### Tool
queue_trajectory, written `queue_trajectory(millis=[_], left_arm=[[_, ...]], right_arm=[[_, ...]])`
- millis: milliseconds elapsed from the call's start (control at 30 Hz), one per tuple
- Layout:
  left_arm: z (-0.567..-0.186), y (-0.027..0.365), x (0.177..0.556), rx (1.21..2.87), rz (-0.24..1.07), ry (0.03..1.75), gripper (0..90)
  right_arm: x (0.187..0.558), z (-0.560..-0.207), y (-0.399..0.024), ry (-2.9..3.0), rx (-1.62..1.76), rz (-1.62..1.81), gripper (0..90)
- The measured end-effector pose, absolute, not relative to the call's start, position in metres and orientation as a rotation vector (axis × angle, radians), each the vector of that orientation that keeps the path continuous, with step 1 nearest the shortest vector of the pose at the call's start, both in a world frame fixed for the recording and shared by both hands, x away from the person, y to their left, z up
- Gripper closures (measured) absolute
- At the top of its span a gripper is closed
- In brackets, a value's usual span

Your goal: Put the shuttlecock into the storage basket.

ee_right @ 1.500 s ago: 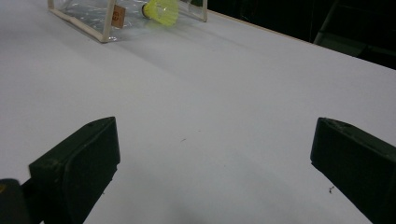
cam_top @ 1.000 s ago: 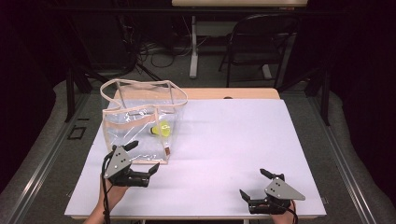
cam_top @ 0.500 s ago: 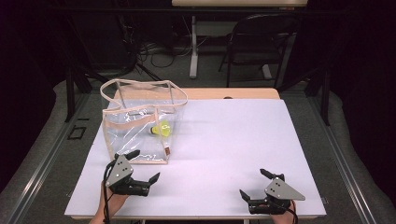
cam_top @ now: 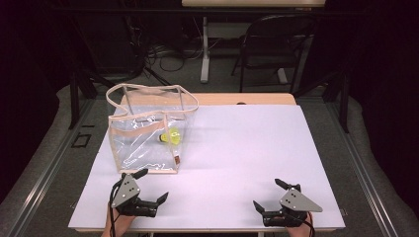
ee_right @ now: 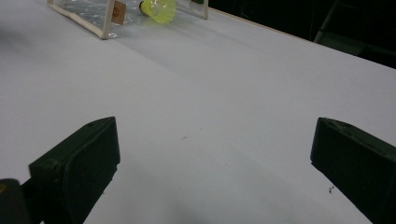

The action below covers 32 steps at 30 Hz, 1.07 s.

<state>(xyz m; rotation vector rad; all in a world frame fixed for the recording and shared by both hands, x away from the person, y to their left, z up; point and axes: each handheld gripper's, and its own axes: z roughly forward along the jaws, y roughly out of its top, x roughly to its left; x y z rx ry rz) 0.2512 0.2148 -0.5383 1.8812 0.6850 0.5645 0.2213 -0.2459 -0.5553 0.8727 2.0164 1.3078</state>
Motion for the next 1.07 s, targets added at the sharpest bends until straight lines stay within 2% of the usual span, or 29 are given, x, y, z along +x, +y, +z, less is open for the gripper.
queue_trajectory(millis=[433,1067], left_arm=[[-0.554,0.216,0.245,1.904,0.567,0.711,0.0],[-0.556,0.215,0.248,1.921,0.552,0.695,0.0]], right_arm=[[0.221,-0.555,-0.245,2.019,0.866,1.308,1.0],[0.22,-0.555,-0.244,2.023,0.855,1.301,1.0]])
